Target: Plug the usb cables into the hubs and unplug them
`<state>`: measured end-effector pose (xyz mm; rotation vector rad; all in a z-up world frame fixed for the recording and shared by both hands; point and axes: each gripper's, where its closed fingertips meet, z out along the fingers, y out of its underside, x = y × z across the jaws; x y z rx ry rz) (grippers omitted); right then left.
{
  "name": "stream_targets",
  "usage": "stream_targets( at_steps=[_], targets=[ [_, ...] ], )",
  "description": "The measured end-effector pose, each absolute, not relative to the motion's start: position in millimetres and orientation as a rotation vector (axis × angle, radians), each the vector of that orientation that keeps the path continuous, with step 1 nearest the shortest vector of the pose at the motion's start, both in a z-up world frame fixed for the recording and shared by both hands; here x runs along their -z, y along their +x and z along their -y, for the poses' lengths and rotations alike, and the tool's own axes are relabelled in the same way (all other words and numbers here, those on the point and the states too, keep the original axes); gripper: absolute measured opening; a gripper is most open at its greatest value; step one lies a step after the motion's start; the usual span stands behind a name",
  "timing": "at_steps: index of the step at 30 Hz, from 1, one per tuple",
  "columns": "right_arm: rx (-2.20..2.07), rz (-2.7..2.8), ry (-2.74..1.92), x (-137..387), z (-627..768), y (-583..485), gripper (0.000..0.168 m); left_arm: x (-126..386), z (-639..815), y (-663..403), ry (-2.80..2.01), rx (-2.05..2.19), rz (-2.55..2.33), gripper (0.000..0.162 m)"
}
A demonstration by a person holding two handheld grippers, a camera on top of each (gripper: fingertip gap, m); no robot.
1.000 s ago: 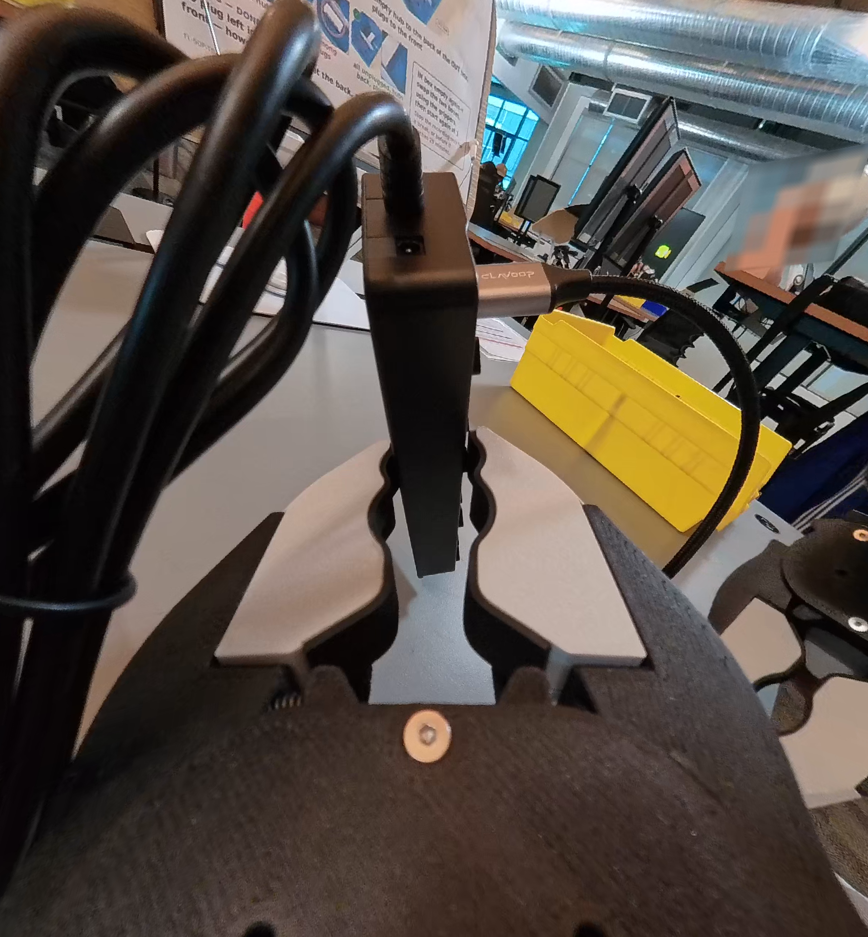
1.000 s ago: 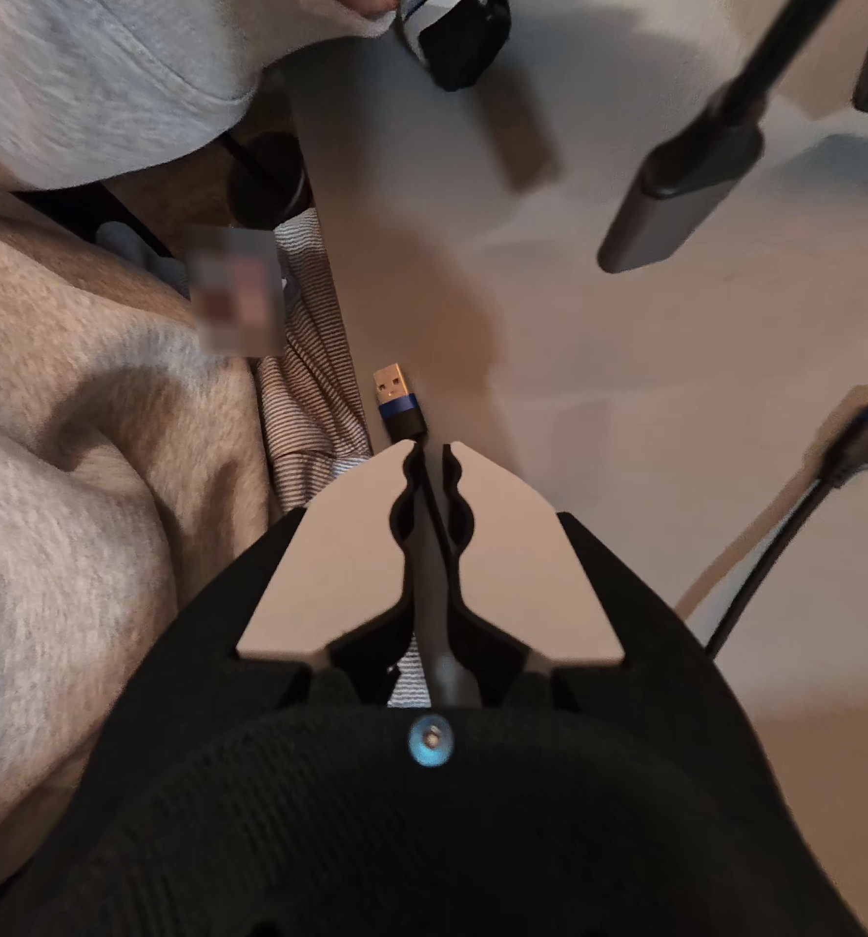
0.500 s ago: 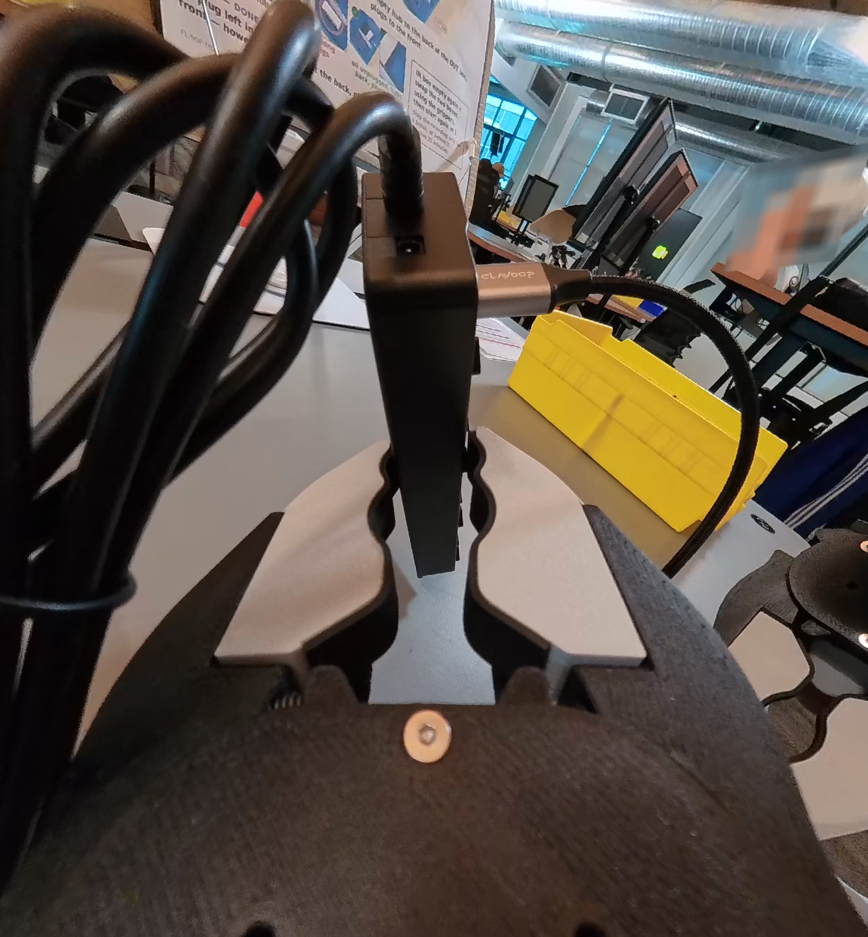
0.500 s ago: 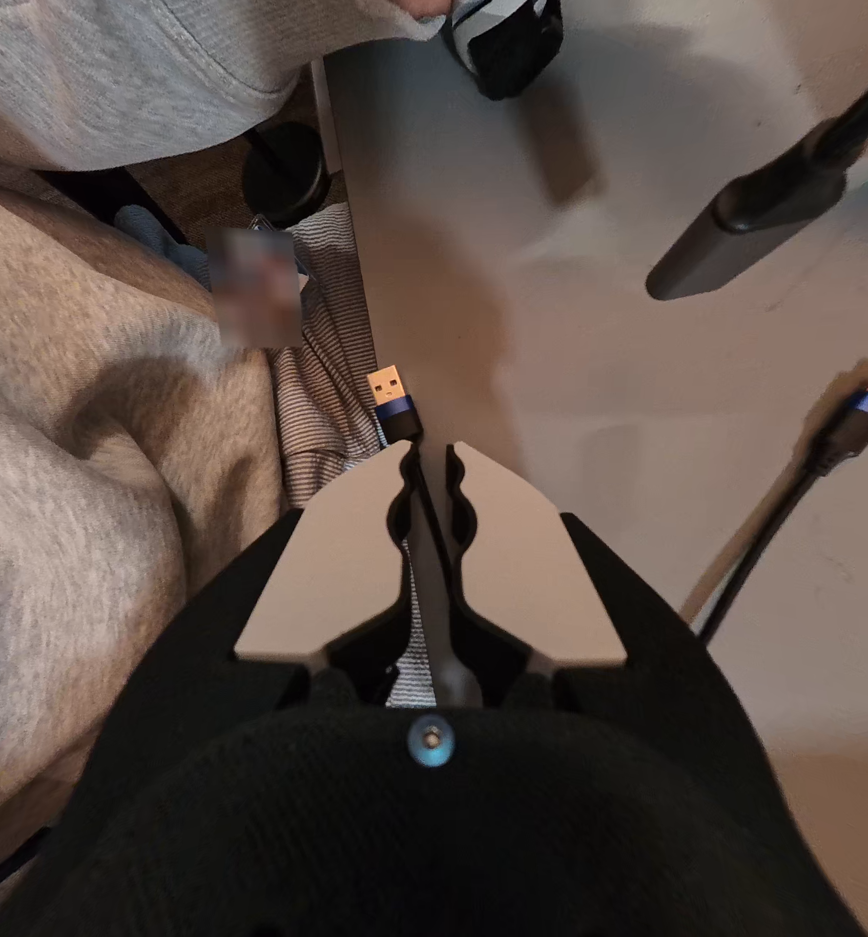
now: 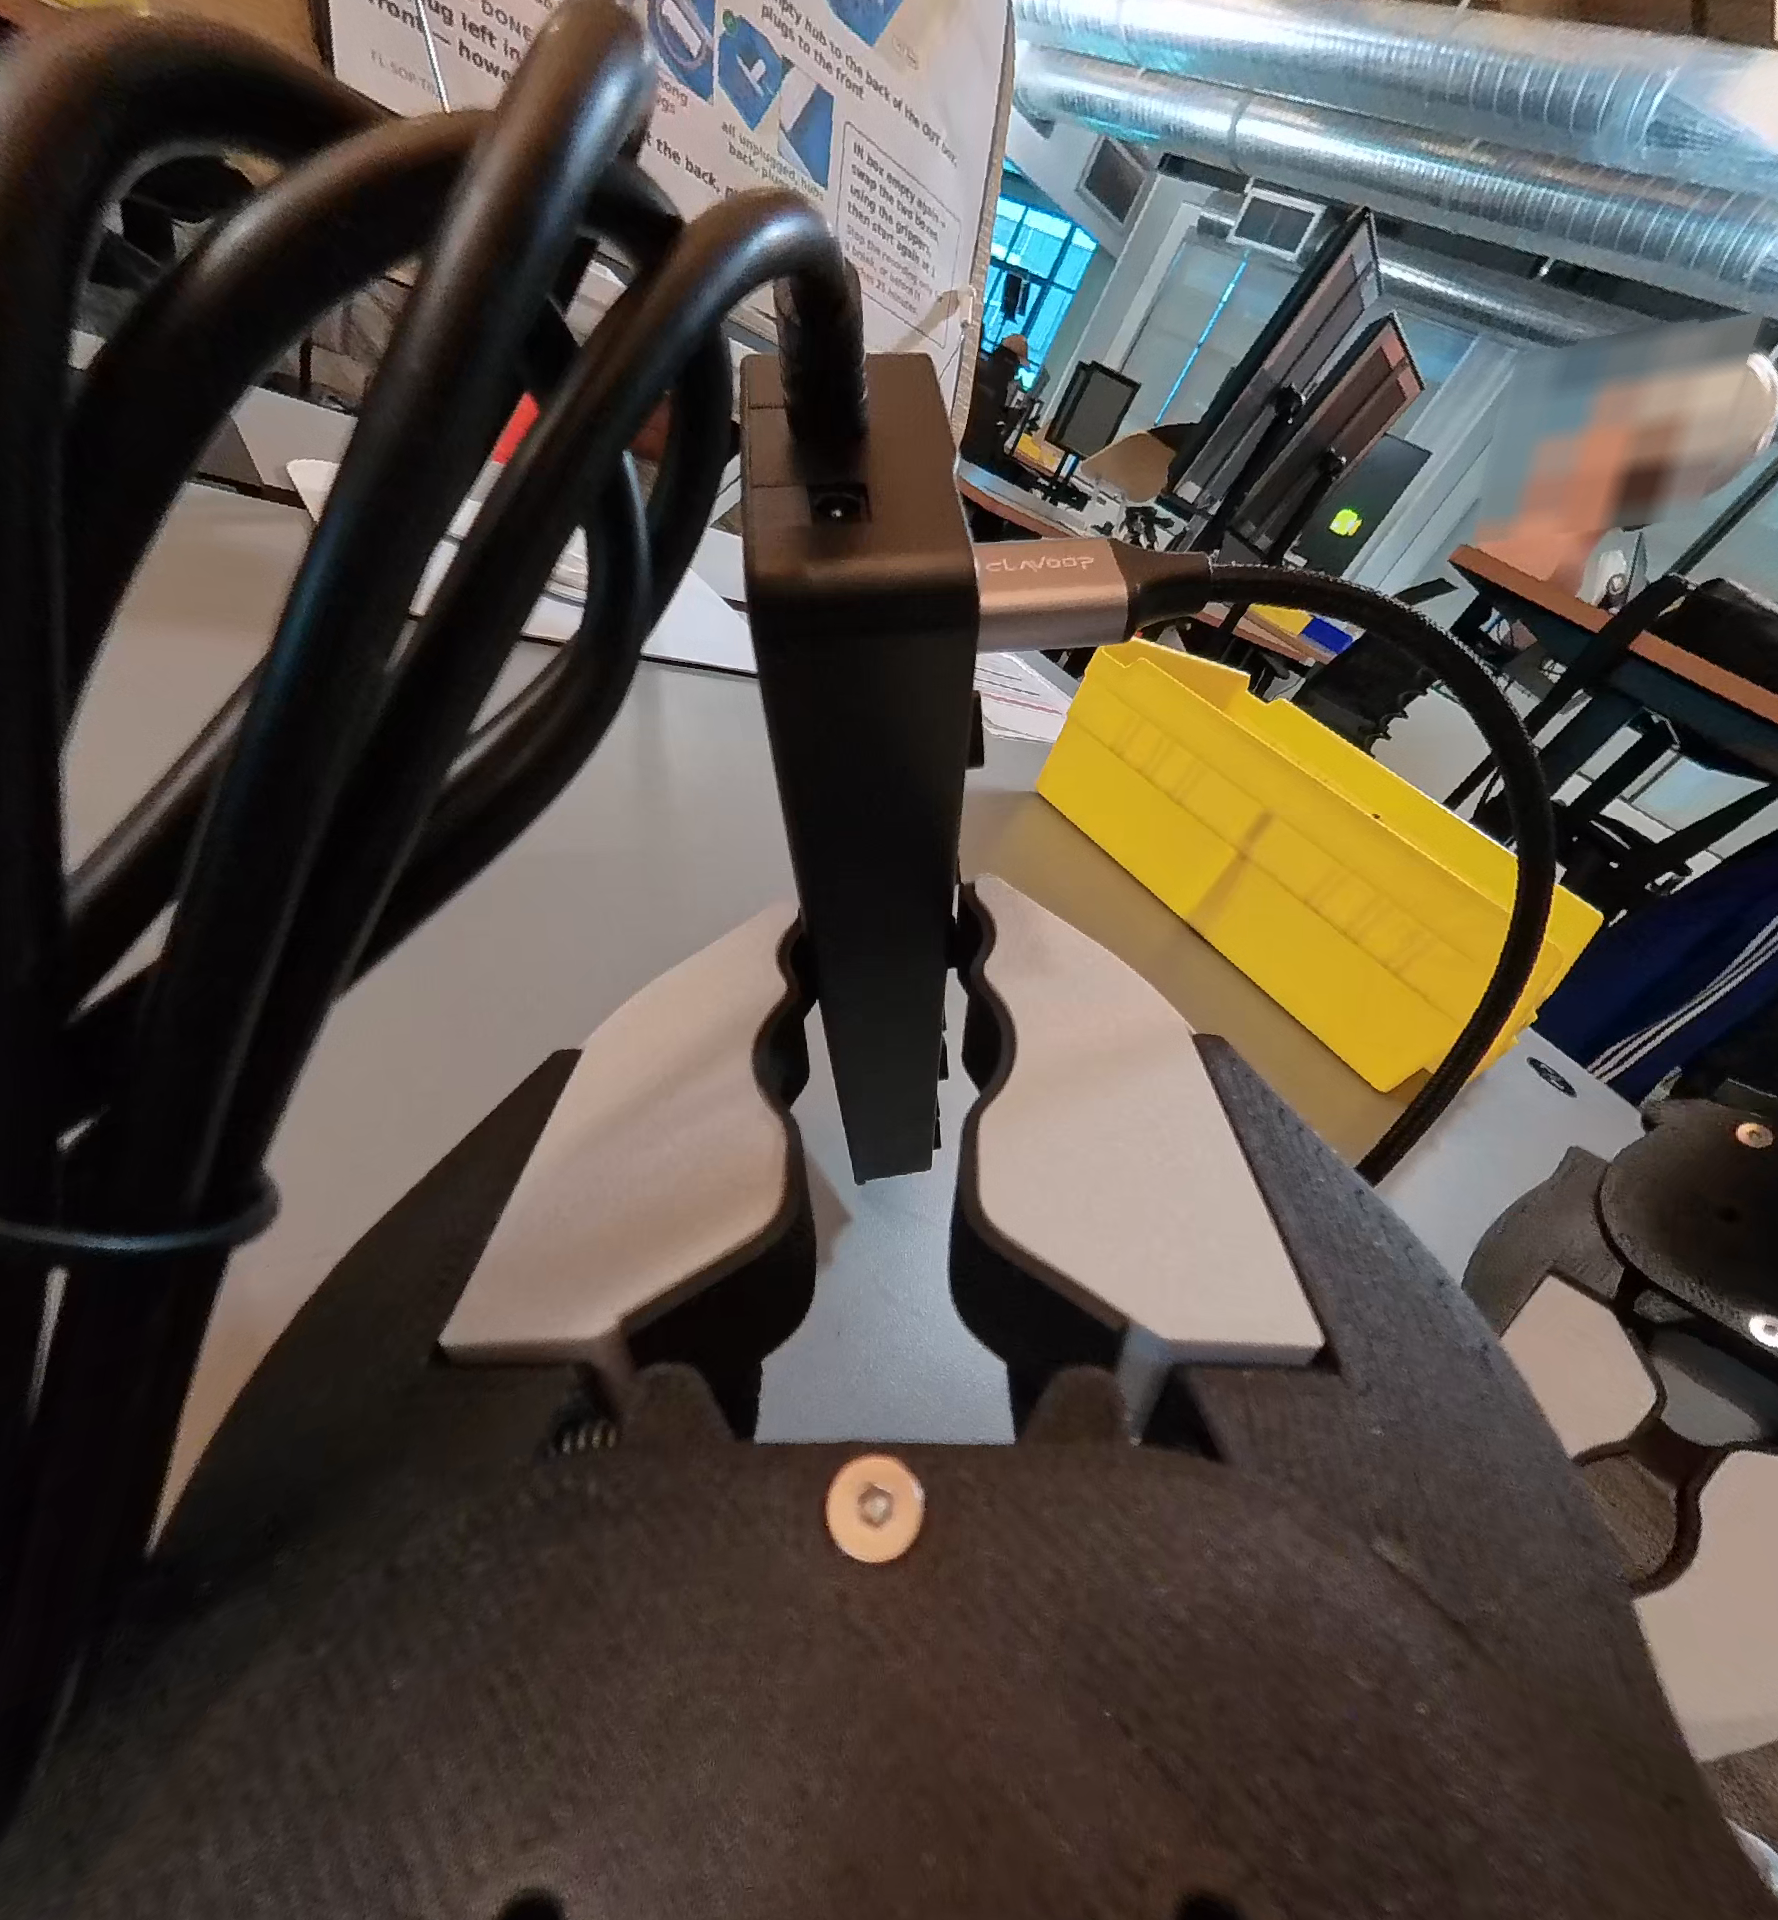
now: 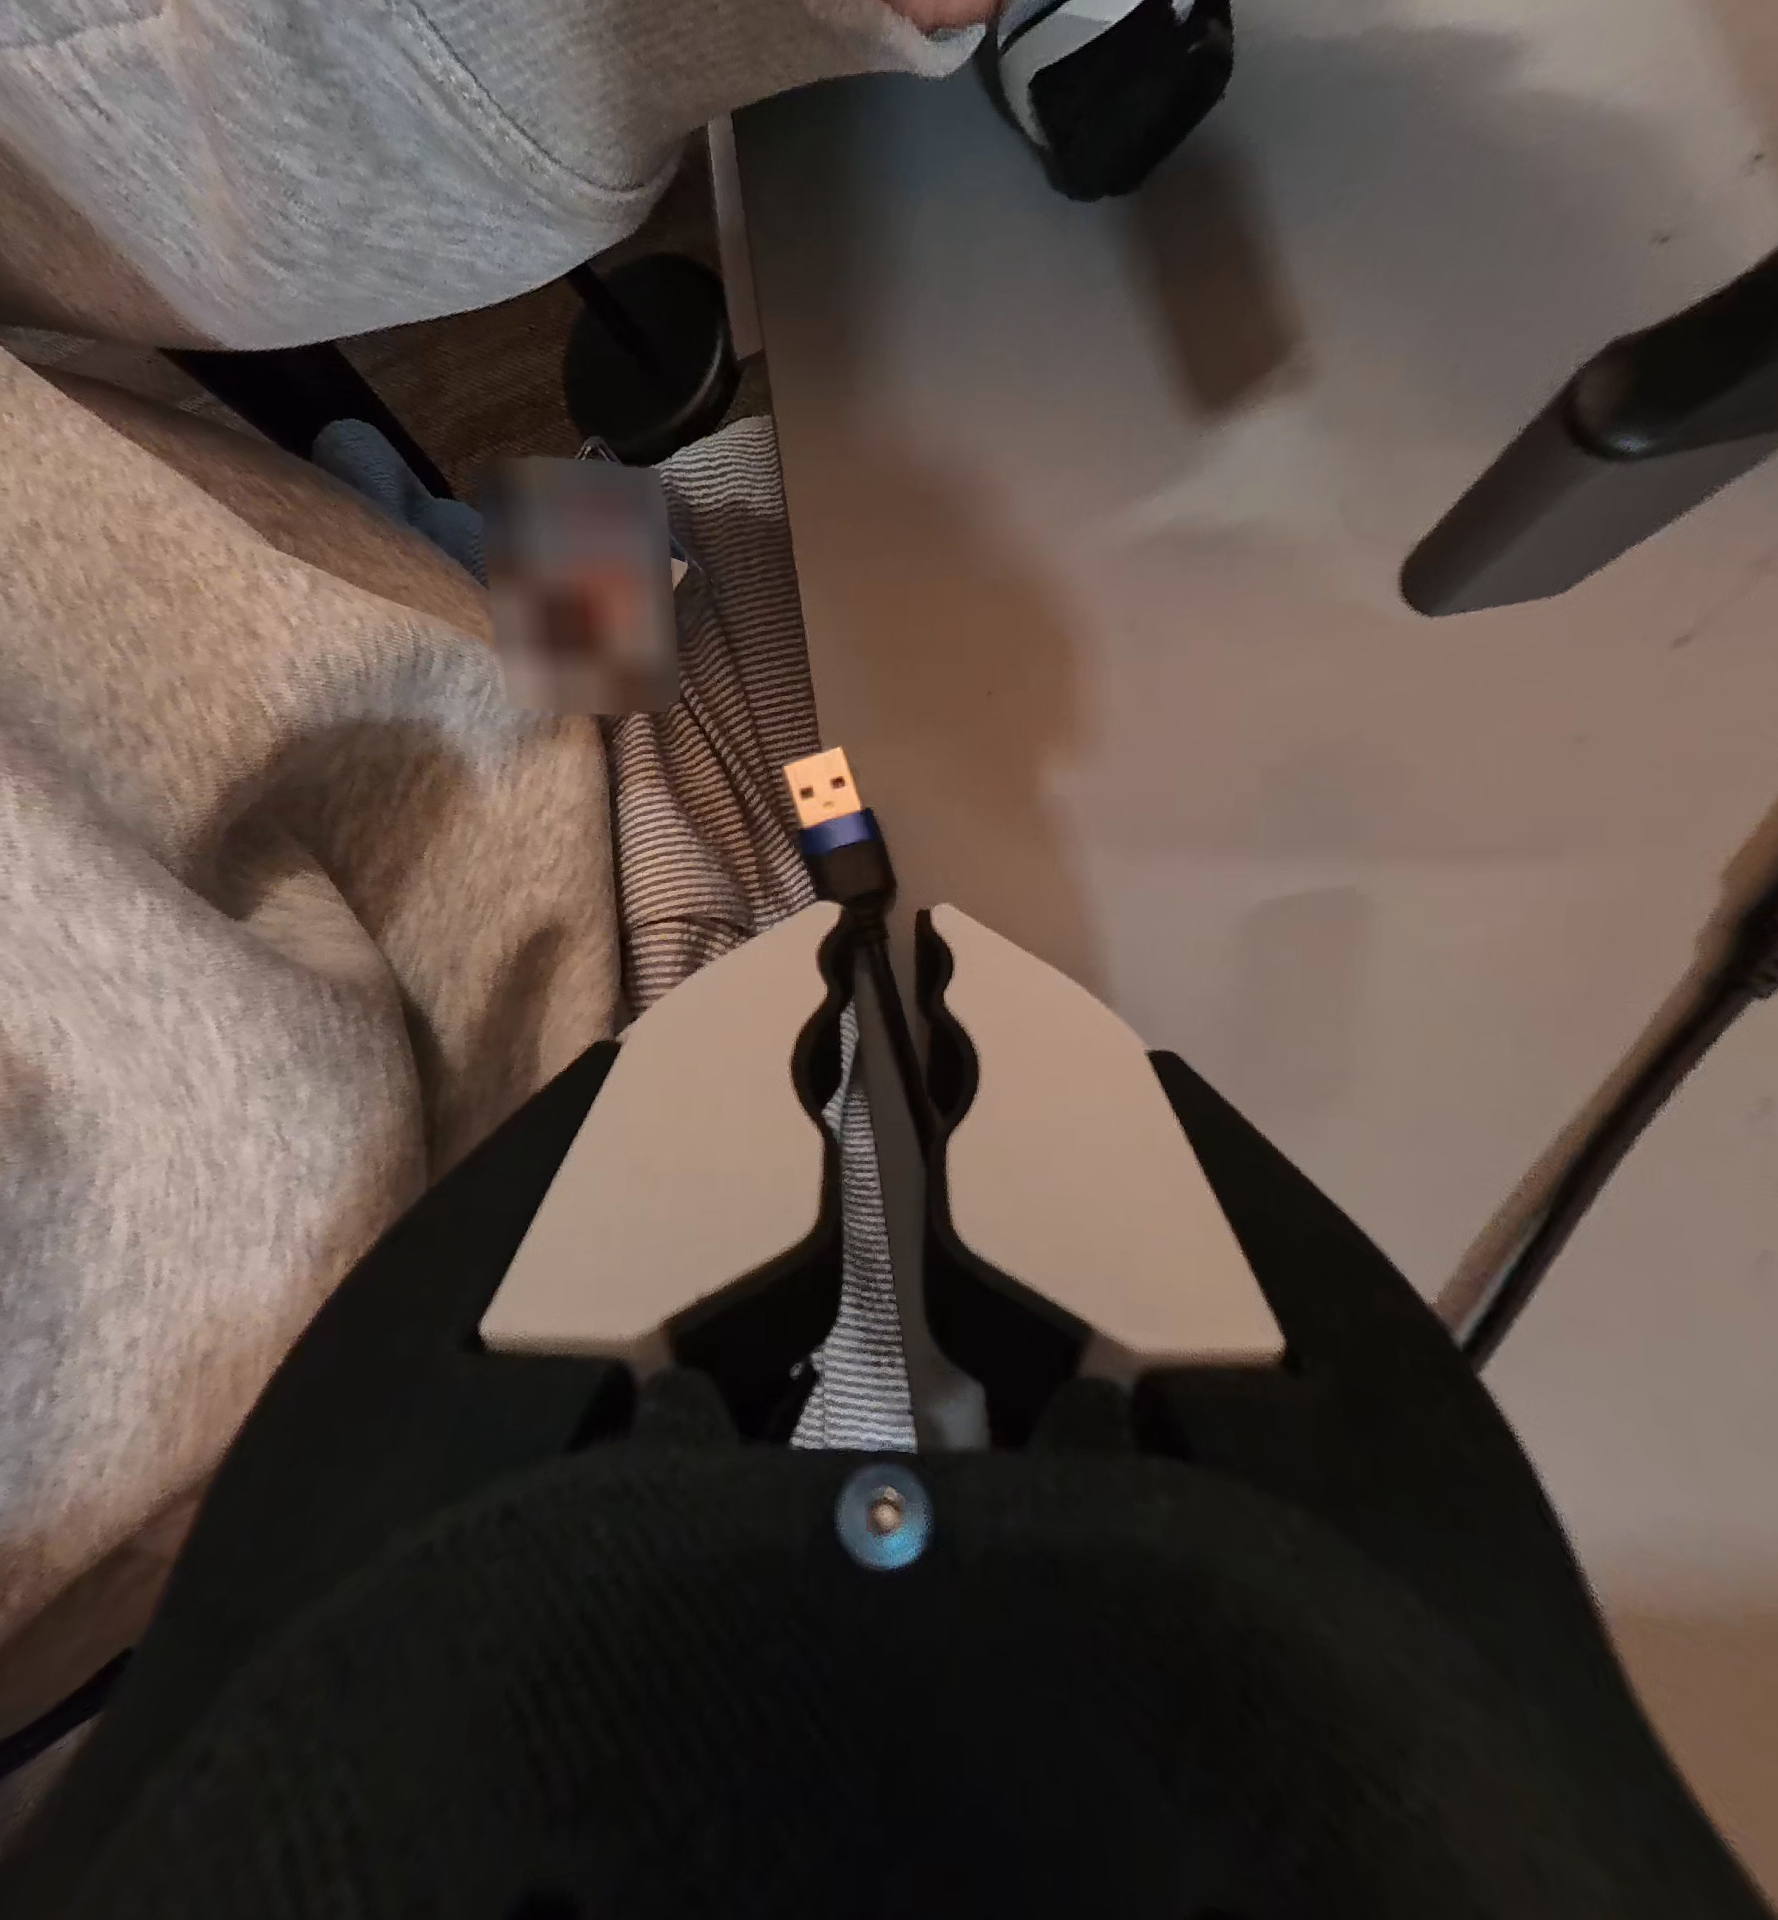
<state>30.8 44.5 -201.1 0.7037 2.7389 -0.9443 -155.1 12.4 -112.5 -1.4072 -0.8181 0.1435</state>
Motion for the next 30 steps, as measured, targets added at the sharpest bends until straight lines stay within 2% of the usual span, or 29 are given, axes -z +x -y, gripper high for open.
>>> stream_targets(
  at_steps=[1,17,30],
  targets=[
    [0.937,-2.740,0.697,202.1,-44.0,31.8,0.011,112.6,-12.4,-155.2,-1.407,-0.143,0.818,0.028],
    [0.971,-2.810,0.690,198.8,-37.4,26.7,0.003,111.5,-12.6,-154.1,-1.408,-0.153,0.811,0.028],
    [1.323,-2.775,1.262,142.7,-106.7,-42.1,0.000,105.7,-24.2,-141.3,-1.497,-0.289,0.664,0.029]
  ],
)
